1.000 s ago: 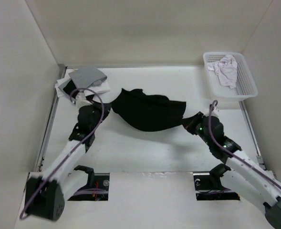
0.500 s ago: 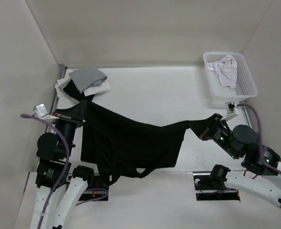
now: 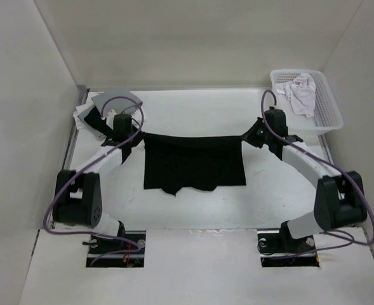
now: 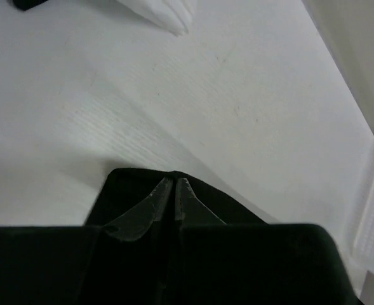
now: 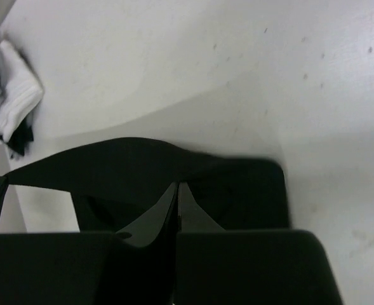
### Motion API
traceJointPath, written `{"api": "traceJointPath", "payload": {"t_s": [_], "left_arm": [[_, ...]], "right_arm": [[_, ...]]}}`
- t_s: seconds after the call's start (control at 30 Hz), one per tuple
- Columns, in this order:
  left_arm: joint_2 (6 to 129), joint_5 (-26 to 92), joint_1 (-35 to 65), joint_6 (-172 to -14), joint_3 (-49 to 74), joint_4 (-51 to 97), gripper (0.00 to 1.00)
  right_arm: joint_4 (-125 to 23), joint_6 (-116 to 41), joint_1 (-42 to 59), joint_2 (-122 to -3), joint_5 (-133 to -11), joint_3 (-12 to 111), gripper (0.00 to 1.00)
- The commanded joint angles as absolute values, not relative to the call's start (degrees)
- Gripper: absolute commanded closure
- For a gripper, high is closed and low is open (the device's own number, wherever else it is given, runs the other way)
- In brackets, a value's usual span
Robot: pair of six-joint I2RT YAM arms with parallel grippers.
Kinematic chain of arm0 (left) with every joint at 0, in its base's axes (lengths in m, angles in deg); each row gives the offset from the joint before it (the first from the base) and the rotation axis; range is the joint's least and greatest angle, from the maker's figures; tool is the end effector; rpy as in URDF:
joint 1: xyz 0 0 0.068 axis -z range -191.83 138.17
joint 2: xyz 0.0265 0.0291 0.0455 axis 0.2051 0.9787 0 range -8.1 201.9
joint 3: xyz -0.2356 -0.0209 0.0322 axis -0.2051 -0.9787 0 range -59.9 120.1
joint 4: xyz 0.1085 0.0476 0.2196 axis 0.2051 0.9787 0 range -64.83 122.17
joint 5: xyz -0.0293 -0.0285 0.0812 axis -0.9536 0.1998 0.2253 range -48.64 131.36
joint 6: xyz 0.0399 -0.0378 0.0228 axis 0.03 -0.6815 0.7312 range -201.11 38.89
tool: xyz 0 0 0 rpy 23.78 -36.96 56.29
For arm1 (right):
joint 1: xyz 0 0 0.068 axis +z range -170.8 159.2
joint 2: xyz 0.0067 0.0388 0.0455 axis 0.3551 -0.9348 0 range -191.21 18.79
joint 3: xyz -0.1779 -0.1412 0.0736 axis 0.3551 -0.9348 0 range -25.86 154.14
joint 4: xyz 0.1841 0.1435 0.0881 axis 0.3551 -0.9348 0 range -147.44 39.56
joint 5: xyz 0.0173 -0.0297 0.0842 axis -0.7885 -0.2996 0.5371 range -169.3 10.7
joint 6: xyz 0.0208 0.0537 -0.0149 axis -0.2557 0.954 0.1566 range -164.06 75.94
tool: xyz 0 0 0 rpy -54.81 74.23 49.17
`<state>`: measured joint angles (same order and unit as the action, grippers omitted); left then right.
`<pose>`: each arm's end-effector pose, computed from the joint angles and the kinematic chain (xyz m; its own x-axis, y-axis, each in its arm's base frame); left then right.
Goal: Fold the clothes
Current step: Fold the tank top
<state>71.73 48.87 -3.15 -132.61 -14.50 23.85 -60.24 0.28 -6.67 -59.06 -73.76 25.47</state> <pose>0.3007 -0.0401 0.1928 -0.3686 -0.7286 -0.5772 -0.3966 0.6849 -0.6112 0.2909 0.0775 0.2174 -0.6333 0.5580 -0.5363 0.1737 0.7778 0.6041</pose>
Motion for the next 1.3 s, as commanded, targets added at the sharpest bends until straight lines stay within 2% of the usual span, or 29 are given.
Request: {"api": "traceJointPath", "payload": {"t_s": [0.0,0.13,0.43,0.57,0.73,1.03,1.07,1.1,1.2,1.27], "left_arm": [[77.92,46.73,-4.58,-134.19,-4.55,13.48,1.0],[78.31,46.11,-4.85,-133.75,-4.08,13.31,1.0],[55.83,46.29,-2.04,-135.25,-27.97,11.28,1.0],[41.6,45.76,-2.21,-135.42,-35.89,16.45,1.0],[27.17,44.09,-1.07,-135.42,-39.86,26.82,1.0],[14.14,43.47,1.04,-136.65,-48.29,40.02,0.96],[14.05,43.3,1.13,-136.91,-49.26,40.11,0.94],[14.48,43.21,1.04,-137.26,-49.7,40.46,0.91],[16.77,43.12,-0.54,-137.09,-49.27,39.33,0.75],[17.56,43.12,-1.33,-136.83,-48.13,37.92,0.7]], "right_arm": [[-50.27,-0.82,-10.47,-65.65,-66.99,34.07,0.99],[-49.22,-0.47,-11.88,-67.61,-65.85,33.74,0.99],[-42.27,2.7,-11.62,-48.91,-66.2,10.11,0.99],[-43.32,3.66,-11.79,-39.68,-66.2,2.2,0.99],[-48.32,5.77,-12.32,-29.83,-66.9,-4.67,1.0],[-52.81,11.22,-11.09,-24.37,-69.45,-12.14,1.0],[-52.81,11.48,-11.18,-24.19,-69.98,-13.19,0.99],[-52.9,11.57,-11.18,-23.93,-70.33,-13.9,0.93],[-52.99,10.87,-11.88,-23.05,-70.68,-13.47,0.7],[-52.82,9.56,-12.41,-23.13,-72.34,-12.07,0.58]]}}
